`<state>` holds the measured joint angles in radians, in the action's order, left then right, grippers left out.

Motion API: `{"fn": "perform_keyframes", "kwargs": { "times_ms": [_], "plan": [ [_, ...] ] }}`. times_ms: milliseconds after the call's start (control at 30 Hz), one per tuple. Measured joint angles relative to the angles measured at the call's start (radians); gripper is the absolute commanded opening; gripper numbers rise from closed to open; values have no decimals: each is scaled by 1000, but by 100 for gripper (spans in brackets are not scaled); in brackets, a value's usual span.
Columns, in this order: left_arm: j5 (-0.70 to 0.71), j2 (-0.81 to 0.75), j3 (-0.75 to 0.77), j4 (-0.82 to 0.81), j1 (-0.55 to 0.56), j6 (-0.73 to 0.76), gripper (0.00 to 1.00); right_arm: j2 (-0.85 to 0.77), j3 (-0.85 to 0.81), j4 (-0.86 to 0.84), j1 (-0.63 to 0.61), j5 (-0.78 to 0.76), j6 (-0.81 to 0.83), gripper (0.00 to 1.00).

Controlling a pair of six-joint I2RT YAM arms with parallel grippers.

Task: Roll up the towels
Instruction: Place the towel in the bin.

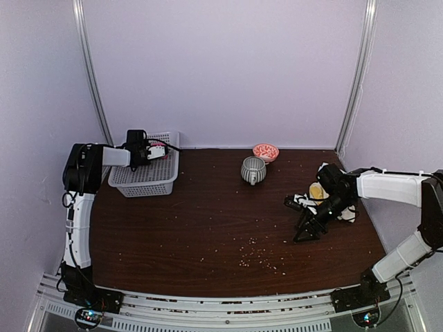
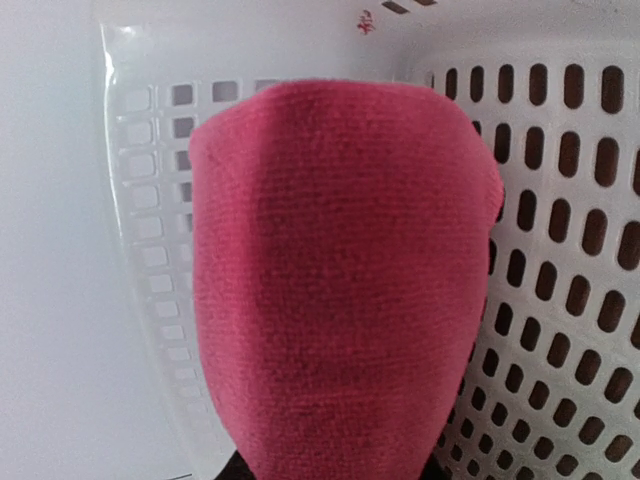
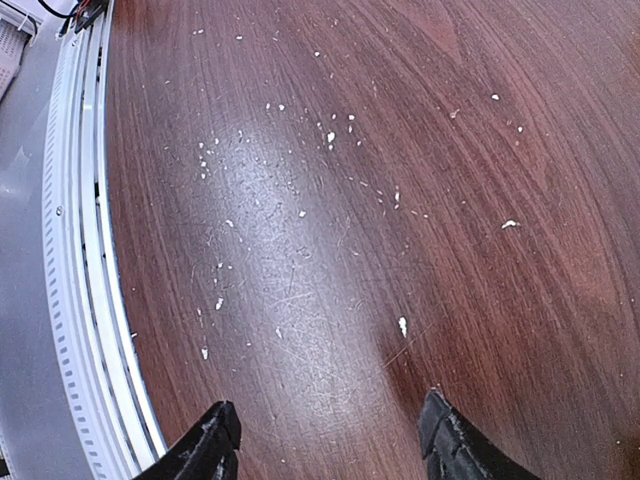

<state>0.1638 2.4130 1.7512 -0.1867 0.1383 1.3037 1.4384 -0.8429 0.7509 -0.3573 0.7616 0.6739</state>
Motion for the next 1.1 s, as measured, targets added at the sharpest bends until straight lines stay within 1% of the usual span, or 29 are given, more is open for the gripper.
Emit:
{"fn": "perform_keyframes", "kwargs": {
  "times_ms": [133, 333, 467, 633, 933, 1033, 1100],
  "plan": [
    [-11, 2, -3, -1, -8, 9, 25, 9, -2, 0, 0, 0, 0, 63],
    [-12, 18, 7, -33, -8, 26, 18, 13, -2, 0, 0, -2, 0, 63],
    [-25, 24, 8, -50, -8, 31, 21, 24, -2, 0, 0, -4, 0, 63],
    [-46, 30, 24, -52, -6, 35, 22, 34, -2, 0, 0, -5, 0, 63],
    [-52, 57, 38, -74, 7, 107, 33, 43, -2, 0, 0, -14, 0, 63],
    [-52, 59, 38, -80, 7, 131, 44, 43, -2, 0, 0, -16, 0, 63],
    [-53, 59, 32, -91, 7, 145, 58, 43, -2, 0, 0, -16, 0, 63]
  ]
}}
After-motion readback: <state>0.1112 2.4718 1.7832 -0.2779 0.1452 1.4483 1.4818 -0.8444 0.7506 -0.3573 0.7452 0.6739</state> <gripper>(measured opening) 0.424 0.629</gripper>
